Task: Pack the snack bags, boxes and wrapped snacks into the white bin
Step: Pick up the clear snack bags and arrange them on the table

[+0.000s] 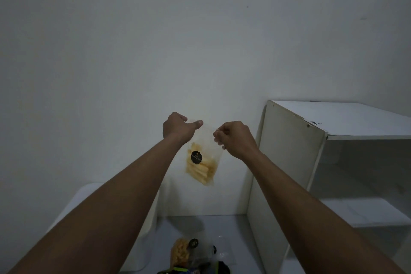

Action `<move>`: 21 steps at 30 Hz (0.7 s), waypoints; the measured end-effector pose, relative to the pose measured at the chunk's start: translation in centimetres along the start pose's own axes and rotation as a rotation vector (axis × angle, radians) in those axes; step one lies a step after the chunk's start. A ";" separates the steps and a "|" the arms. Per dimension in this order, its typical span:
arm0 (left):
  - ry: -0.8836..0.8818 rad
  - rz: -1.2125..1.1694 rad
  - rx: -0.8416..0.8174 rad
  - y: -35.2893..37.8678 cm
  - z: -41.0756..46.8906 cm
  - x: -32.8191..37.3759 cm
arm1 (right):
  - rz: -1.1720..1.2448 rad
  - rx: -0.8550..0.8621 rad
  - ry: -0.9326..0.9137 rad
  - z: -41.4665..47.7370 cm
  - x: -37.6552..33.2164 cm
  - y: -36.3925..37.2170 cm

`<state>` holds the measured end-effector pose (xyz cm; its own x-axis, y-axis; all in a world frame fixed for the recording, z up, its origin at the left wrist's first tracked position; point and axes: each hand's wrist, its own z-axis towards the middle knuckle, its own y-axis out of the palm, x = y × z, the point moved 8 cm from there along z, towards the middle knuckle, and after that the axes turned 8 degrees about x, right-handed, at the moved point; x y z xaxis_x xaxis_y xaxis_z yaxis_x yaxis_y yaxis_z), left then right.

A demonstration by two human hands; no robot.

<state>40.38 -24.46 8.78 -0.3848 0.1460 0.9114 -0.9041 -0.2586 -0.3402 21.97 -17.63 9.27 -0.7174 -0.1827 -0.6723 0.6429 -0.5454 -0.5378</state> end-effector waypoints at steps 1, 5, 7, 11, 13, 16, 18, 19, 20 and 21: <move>-0.062 -0.065 -0.049 0.5 -0.2 -0.4 | -0.014 0.016 -0.011 -0.2 0.0 0.1; -0.217 -0.275 -0.231 2.4 -1.2 -1.3 | -0.071 0.015 -0.075 -0.9 -0.1 0.9; -0.248 -0.320 -0.255 2.8 -1.2 -1.5 | -0.062 -0.007 -0.073 -1.3 0.0 1.3; -0.250 -0.299 -0.292 3.2 -1.0 -1.8 | -0.023 -0.096 0.027 -1.6 0.8 1.9; -0.216 -0.292 -0.370 3.7 -1.4 -1.5 | 0.071 -0.136 0.111 -1.5 1.3 2.3; -0.179 -0.284 -0.469 4.2 -2.1 -1.2 | 0.168 -0.177 0.183 -1.2 1.8 2.5; -0.187 -0.278 -0.493 4.3 -2.2 -1.5 | 0.196 -0.203 0.215 -1.3 2.2 2.7; -0.194 -0.276 -0.500 4.3 -2.2 -1.6 | 0.226 -0.217 0.236 -1.3 2.3 2.9; -0.206 -0.276 -0.505 4.3 -2.1 -1.9 | 0.267 -0.231 0.259 -1.4 2.4 3.1; -0.221 -0.277 -0.511 4.3 -2.1 -2.1 | 0.306 -0.242 0.283 -1.6 2.5 3.3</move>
<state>36.89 -23.90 4.86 -0.1250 -0.0726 0.9895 -0.9605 0.2586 -0.1023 22.70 -18.59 5.01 -0.4058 -0.0573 -0.9122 0.8814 -0.2886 -0.3740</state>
